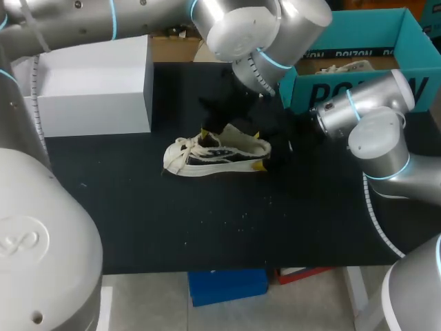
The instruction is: Take the shoe out of the shoebox, open the shoe tongue, remove and reinsert the insole, then place the shoe into the shoebox
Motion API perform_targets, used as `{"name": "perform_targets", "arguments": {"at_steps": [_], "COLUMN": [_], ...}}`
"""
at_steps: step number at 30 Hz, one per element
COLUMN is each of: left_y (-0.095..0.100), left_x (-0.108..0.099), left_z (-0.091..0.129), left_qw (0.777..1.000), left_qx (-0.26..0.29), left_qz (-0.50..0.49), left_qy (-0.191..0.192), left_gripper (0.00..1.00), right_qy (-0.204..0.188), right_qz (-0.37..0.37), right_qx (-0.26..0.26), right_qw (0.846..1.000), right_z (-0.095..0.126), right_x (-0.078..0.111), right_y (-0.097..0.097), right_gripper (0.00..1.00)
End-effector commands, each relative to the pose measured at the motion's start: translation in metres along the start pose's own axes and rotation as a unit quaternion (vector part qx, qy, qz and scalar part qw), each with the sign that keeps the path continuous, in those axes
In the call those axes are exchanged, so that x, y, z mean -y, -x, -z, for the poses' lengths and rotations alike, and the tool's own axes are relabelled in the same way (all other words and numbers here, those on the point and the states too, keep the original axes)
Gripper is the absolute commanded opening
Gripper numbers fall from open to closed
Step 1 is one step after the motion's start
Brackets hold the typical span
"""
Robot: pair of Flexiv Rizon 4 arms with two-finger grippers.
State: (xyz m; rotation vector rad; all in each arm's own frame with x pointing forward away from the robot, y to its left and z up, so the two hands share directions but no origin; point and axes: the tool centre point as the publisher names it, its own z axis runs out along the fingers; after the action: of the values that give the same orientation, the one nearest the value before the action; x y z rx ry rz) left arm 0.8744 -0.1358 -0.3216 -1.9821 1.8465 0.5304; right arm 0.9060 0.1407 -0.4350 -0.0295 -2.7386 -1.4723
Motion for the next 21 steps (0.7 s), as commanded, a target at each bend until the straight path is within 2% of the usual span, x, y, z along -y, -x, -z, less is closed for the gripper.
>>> {"name": "perform_targets", "arguments": {"at_steps": [1, 7, 8, 9, 21], "left_y": [0.025, 0.039, 0.041, 0.042, 0.058], "left_x": [-0.008, -0.012, -0.012, -0.012, -0.017], "left_z": [-0.011, -0.032, -0.038, -0.041, -0.061], "left_qw": [1.000, 0.999, 0.999, 0.999, 0.997], "left_qx": [-0.020, -0.015, -0.013, -0.017, -0.028], "left_qz": [0.014, 0.028, 0.032, 0.035, 0.060], "left_qy": [0.000, 0.020, 0.027, 0.030, 0.044], "left_gripper": [0.00, 0.00, 0.80, 1.00, 1.00], "right_qy": [-0.001, -0.001, -0.001, -0.001, -0.001], "right_qz": [-0.001, -0.001, -0.001, -0.001, -0.001], "right_qx": [0.000, 0.000, 0.000, 0.000, 0.000], "right_qw": [1.000, 1.000, 1.000, 1.000, 1.000], "right_z": [-0.004, -0.004, -0.004, -0.004, -0.004], "right_x": [0.002, 0.002, 0.002, 0.002, 0.002], "right_y": [0.001, 0.001, 0.001, 0.001, 0.001], "right_gripper": [0.00, 0.00, 0.00, 0.00, 0.00]}}
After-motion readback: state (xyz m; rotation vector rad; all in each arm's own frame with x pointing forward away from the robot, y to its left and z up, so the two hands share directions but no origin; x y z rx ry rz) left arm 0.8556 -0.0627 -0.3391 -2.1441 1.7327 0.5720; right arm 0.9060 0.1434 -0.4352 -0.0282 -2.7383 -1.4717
